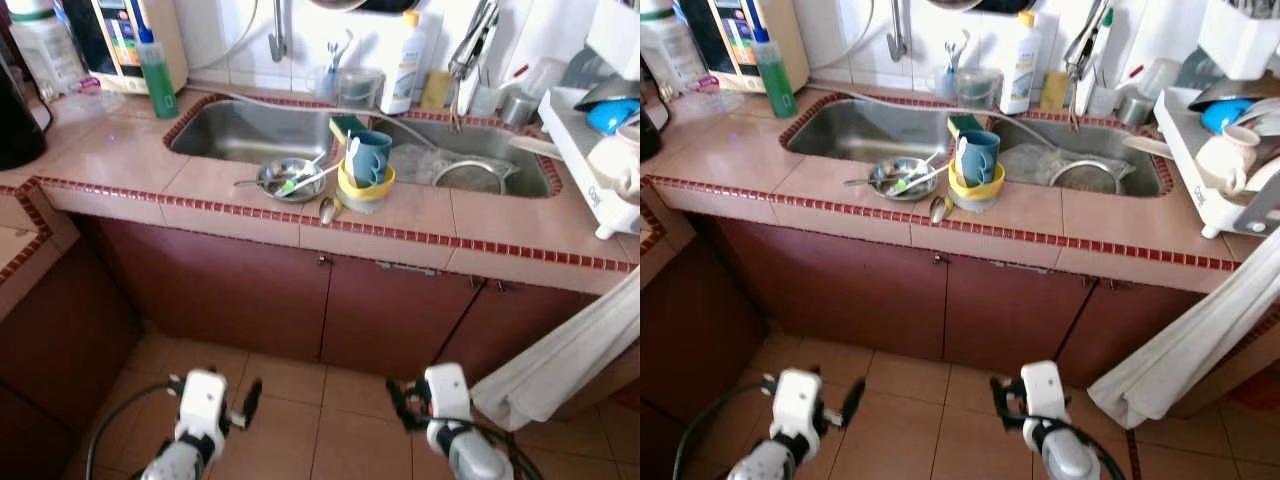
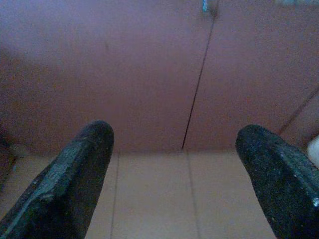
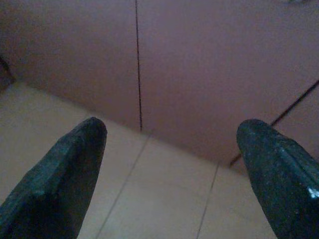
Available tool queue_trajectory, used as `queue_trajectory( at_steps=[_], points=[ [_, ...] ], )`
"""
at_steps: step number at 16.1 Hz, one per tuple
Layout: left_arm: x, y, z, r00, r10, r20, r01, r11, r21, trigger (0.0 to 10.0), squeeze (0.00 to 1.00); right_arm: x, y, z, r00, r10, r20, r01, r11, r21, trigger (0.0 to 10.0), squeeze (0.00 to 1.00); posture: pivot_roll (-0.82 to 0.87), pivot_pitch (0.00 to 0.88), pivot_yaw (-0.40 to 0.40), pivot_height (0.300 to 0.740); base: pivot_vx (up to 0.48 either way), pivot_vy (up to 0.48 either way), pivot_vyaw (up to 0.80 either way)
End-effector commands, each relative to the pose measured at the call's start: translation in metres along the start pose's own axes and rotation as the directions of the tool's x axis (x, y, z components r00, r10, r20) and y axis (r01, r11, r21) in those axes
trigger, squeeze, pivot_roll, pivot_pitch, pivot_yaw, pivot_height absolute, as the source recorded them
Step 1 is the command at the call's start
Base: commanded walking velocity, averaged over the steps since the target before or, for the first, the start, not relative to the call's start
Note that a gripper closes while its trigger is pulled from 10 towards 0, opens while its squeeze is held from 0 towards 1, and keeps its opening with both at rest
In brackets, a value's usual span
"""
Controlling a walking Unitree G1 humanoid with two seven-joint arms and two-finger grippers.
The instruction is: Kitchen organization
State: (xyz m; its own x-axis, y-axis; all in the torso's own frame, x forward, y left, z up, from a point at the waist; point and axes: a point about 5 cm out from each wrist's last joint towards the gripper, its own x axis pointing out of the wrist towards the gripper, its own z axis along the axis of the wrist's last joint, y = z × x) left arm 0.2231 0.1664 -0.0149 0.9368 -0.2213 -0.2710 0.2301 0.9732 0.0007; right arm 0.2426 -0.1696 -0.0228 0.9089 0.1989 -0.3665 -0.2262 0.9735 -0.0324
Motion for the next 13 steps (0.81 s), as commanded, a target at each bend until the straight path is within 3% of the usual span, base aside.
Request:
queue_trajectory(
  at_steps=[1,6,8,11,12,13],
  points=[
    [0.001,0.001,0.013,0.999,0.004,0.052,-0.003,1.000,-0.011,10.0,0.00,0.001,0.000,0.009,0.999,0.013,0.044,-0.015,1.000,0.027,10.0,0.00,-0.10,0.054,0.008,0.740,0.000,0.000,0.00],
    [-0.004,0.005,0.061,0.974,0.008,0.227,-0.016,0.999,0.035,10.0,0.00,0.007,0.008,0.071,0.955,0.045,0.293,-0.035,0.999,-0.038,10.0,0.00,-0.09,0.058,-0.004,0.740,0.000,0.000,0.00],
    [-0.007,0.008,0.069,0.969,0.029,0.247,-0.038,0.999,0.031,10.0,0.00,0.004,0.013,0.088,0.929,0.081,0.360,-0.074,0.997,-0.035,10.0,0.00,-0.09,0.056,-0.009,0.740,0.000,0.000,0.00],
    [-0.003,0.005,0.083,0.966,0.009,0.259,-0.023,0.999,0.049,10.0,0.00,0.001,0.015,0.113,0.895,0.110,0.432,-0.068,0.991,-0.113,10.0,0.00,-0.08,0.042,-0.030,0.740,0.000,0.000,0.00],
    [-0.002,0.006,0.087,0.963,0.016,0.269,-0.032,0.998,0.053,10.0,0.00,0.000,0.013,0.115,0.892,0.111,0.439,-0.068,0.991,-0.112,10.0,0.60,-0.08,0.042,-0.029,0.740,0.000,0.000,0.00],
    [0.001,0.011,0.093,0.958,0.039,0.283,-0.060,0.996,0.066,10.0,0.00,-0.002,0.010,0.120,0.872,0.132,0.472,-0.098,0.991,-0.097,10.0,1.00,-0.08,0.038,-0.029,0.740,0.000,0.000,0.00]
  ],
)
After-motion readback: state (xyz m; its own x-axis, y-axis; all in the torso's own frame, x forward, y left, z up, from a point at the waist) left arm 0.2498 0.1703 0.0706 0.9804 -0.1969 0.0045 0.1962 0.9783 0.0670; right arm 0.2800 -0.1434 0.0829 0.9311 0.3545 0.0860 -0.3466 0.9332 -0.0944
